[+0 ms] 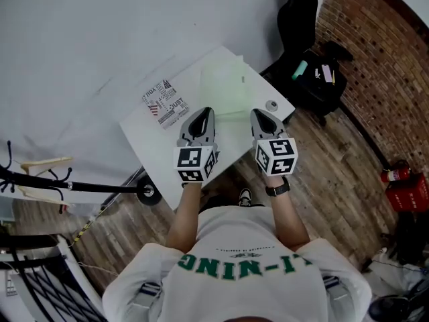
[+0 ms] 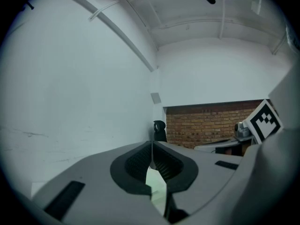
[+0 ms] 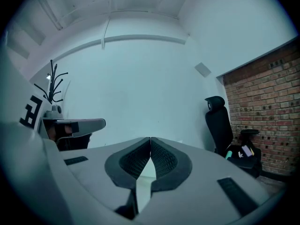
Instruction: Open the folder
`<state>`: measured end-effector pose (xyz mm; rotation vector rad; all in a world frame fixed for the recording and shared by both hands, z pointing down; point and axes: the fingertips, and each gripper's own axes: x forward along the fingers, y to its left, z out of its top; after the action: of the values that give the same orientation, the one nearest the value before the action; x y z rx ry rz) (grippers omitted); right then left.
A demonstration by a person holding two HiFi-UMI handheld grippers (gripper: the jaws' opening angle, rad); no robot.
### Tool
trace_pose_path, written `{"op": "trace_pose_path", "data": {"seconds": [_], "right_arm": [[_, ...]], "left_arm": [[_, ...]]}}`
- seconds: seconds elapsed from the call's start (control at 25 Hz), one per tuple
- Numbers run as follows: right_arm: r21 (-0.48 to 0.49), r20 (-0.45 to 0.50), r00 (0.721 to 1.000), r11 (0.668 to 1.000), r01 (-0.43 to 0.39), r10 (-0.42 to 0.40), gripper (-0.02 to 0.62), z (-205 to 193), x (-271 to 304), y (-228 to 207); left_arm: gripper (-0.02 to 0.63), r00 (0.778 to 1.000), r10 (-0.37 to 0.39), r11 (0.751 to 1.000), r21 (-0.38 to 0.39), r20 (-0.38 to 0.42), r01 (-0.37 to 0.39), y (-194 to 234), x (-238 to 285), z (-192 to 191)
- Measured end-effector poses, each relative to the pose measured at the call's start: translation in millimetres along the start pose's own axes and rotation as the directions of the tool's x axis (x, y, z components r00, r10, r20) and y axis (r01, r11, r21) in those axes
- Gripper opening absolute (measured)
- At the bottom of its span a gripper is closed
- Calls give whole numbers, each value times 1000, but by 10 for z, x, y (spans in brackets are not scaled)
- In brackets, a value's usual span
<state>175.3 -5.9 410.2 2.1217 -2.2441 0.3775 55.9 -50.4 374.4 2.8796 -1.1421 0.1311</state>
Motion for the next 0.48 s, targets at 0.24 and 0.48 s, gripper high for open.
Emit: {"op": "trace_pose_path", "data": {"seconds": [0.24, 0.48], "right_arm": [[29, -63, 998, 999, -26, 28, 18, -160, 344, -166], [39, -112, 994, 999, -16, 20, 19, -281, 859, -369]], "left_arm": [[22, 998, -22, 1000, 19, -61, 23, -41, 322, -198], [23, 995, -37, 999, -4, -92, 37, 219, 759, -404]]}}
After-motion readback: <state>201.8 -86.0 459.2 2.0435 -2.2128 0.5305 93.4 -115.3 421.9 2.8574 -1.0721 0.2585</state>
